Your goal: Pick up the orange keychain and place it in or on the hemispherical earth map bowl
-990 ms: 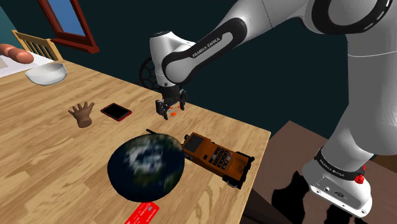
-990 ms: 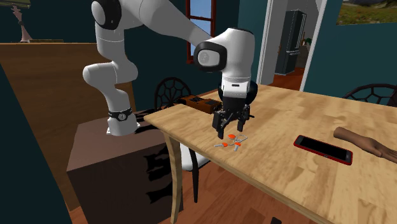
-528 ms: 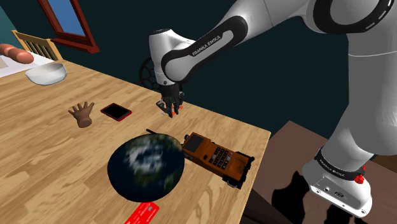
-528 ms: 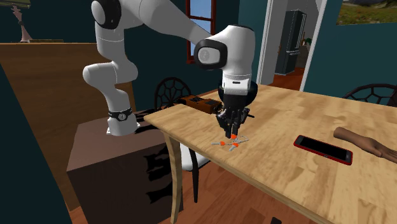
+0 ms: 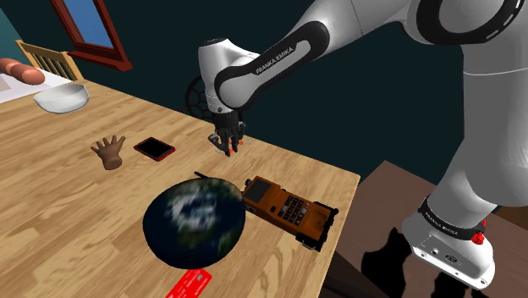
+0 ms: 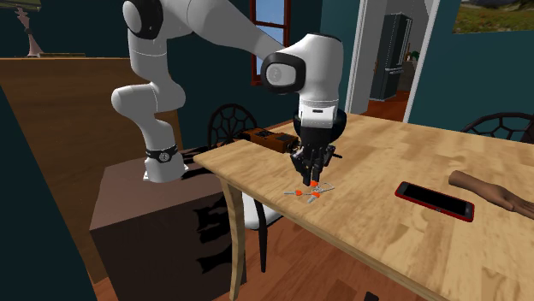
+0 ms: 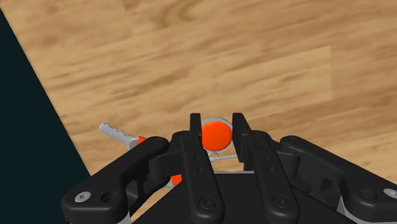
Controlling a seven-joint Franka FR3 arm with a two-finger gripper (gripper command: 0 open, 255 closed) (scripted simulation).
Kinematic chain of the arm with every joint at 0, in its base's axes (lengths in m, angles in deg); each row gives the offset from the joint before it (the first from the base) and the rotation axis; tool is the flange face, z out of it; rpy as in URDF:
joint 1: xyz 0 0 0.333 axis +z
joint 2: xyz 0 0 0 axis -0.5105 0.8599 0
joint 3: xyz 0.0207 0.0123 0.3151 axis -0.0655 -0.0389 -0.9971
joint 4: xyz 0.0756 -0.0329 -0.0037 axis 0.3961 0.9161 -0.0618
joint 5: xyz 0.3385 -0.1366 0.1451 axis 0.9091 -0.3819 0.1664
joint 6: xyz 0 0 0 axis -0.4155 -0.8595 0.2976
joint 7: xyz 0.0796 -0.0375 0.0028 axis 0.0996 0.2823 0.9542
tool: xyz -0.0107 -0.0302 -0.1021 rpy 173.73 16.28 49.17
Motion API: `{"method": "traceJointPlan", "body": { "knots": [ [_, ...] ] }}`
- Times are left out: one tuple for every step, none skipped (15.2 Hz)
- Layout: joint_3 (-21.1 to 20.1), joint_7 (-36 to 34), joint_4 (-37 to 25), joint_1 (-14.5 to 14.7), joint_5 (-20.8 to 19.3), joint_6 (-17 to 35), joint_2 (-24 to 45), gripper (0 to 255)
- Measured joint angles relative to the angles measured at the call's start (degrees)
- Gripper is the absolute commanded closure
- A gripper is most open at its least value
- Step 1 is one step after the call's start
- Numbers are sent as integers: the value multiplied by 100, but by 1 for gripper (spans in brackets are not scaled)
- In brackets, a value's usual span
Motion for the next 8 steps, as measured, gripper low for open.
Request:
{"method": "traceJointPlan", "body": {
  "knots": [
    [-3, 7, -4, -5, 10, -41, -14, 255],
    [-7, 17, -24, -10, 23, -100, -38, 255],
    [-14, 19, -59, -9, 34, -162, -60, 255],
    [-22, 26, -78, -12, 49, -220, -97, 255],
    [-28, 38, -102, -19, 64, -282, -136, 255],
    [-32, 53, -158, -24, 76, -355, -154, 255],
    [-39, 59, -170, -28, 90, -408, -195, 255],
    [-45, 73, -197, -36, 106, -471, -233, 255]
  ]
}}
